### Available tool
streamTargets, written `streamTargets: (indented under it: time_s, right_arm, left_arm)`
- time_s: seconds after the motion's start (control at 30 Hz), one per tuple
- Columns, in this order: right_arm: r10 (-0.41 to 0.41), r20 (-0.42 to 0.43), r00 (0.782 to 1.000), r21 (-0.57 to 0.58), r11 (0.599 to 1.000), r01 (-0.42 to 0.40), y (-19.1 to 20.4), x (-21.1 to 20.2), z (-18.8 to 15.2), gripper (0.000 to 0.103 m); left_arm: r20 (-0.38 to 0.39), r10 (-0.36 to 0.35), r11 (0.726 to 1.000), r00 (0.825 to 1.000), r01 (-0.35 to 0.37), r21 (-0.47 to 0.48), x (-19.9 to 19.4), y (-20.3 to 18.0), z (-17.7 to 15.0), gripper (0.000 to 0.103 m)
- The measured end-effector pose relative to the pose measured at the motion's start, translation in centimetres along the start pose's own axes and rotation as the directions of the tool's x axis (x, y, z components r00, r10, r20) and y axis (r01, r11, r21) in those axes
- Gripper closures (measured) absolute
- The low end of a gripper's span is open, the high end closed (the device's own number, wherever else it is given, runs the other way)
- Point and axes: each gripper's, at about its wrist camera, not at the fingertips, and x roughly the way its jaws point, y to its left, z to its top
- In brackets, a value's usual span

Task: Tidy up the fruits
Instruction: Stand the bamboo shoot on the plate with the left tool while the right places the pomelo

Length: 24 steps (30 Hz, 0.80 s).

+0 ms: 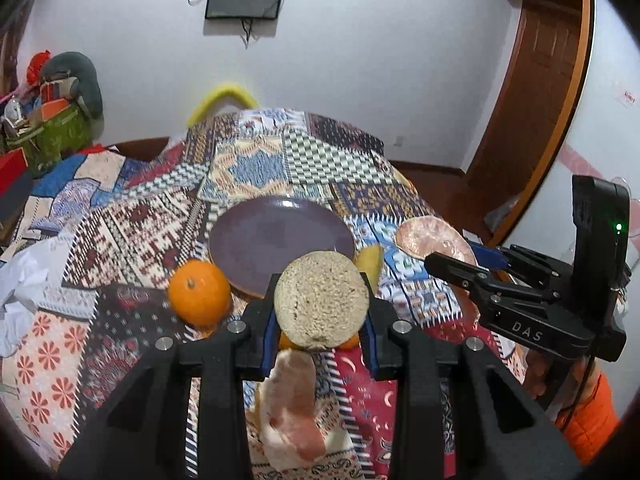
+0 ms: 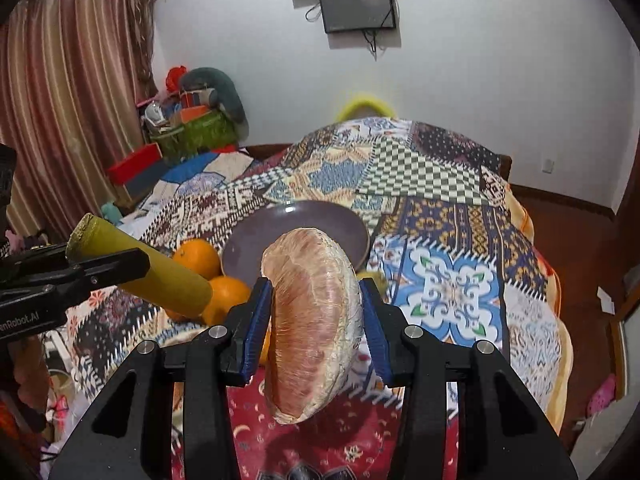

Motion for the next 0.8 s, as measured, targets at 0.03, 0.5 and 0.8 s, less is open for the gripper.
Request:
streamTargets:
  time_s: [0.03, 0.5, 0.8]
  right_arm:
    - [0.000, 0.005, 1.000, -0.002, 1.000, 0.000, 0.0, 0.0, 0.2, 0.062]
    - [0.003, 0.033, 0.999, -0.015, 1.000, -0.003, -0.2, 2.9, 2.8, 0.062]
    - [0.015, -0.002, 1.000, -0.022, 1.000, -0.015, -0.7, 6.6, 3.2, 0.062]
  left_arm:
    - [0.007, 0.004, 1.000, 1.000, -0.004, 0.000, 0.0, 0.1, 0.3, 0.070]
    - [0.002, 0.052, 0.998, 0.999, -0.052, -0.040, 3.4, 3.2, 2.9, 0.070]
    - [-0.047, 0.085, 0.996, 0.995, -0.087, -0.034, 7.3, 4.8, 3.6, 0.070]
